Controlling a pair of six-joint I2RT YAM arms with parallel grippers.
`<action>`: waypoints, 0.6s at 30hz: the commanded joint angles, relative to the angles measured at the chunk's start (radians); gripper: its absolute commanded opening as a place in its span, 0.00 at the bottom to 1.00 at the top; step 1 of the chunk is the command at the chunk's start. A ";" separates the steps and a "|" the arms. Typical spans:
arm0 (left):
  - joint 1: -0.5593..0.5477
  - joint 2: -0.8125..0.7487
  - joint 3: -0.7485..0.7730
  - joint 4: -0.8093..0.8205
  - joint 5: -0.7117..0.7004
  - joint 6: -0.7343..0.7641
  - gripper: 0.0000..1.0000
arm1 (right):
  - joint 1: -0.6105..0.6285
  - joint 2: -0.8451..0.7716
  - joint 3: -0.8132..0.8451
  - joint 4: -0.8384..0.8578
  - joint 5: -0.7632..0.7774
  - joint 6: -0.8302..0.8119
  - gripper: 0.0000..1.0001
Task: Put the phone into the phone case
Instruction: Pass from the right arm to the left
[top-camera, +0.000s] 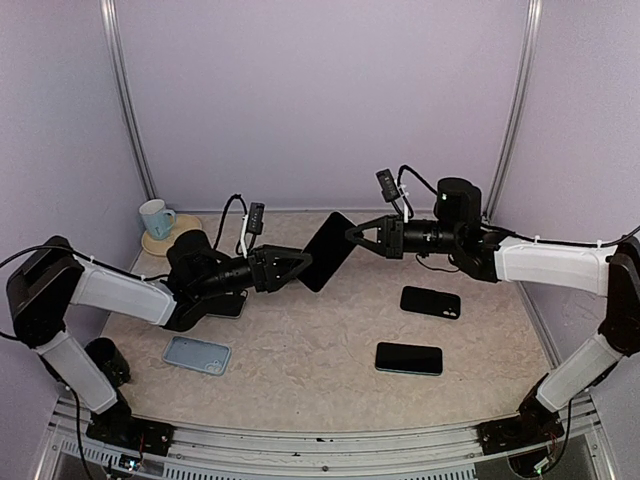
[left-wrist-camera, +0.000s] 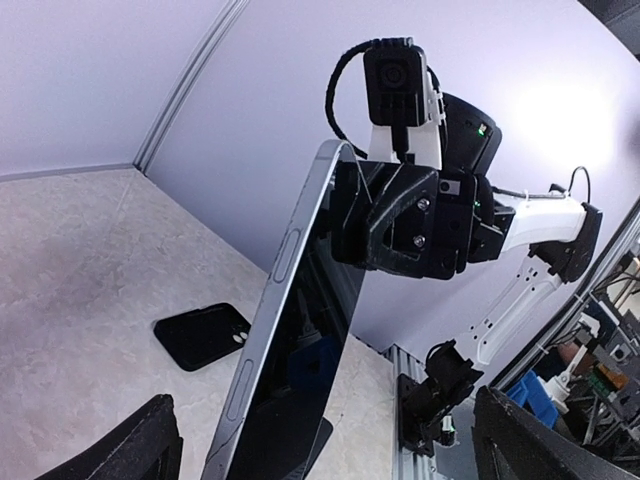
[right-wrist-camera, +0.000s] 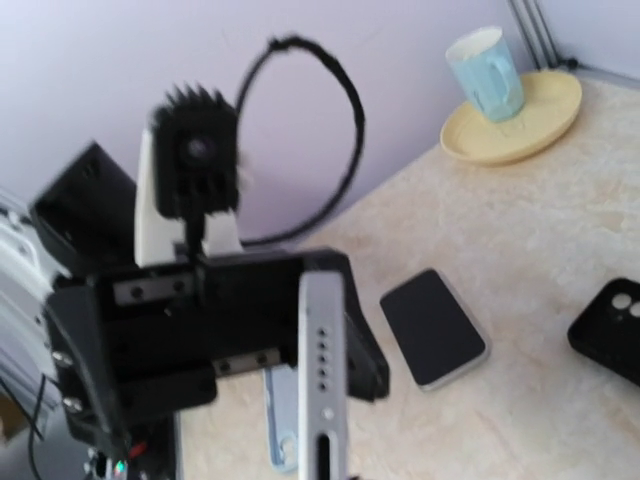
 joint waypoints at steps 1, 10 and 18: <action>0.006 0.055 0.009 0.143 0.023 -0.096 0.96 | -0.005 -0.051 -0.022 0.223 0.025 0.097 0.00; 0.003 0.102 0.020 0.162 0.044 -0.126 0.68 | -0.012 -0.060 -0.047 0.270 0.035 0.111 0.00; 0.003 0.099 0.020 0.209 0.064 -0.143 0.43 | -0.018 -0.060 -0.082 0.319 0.046 0.130 0.00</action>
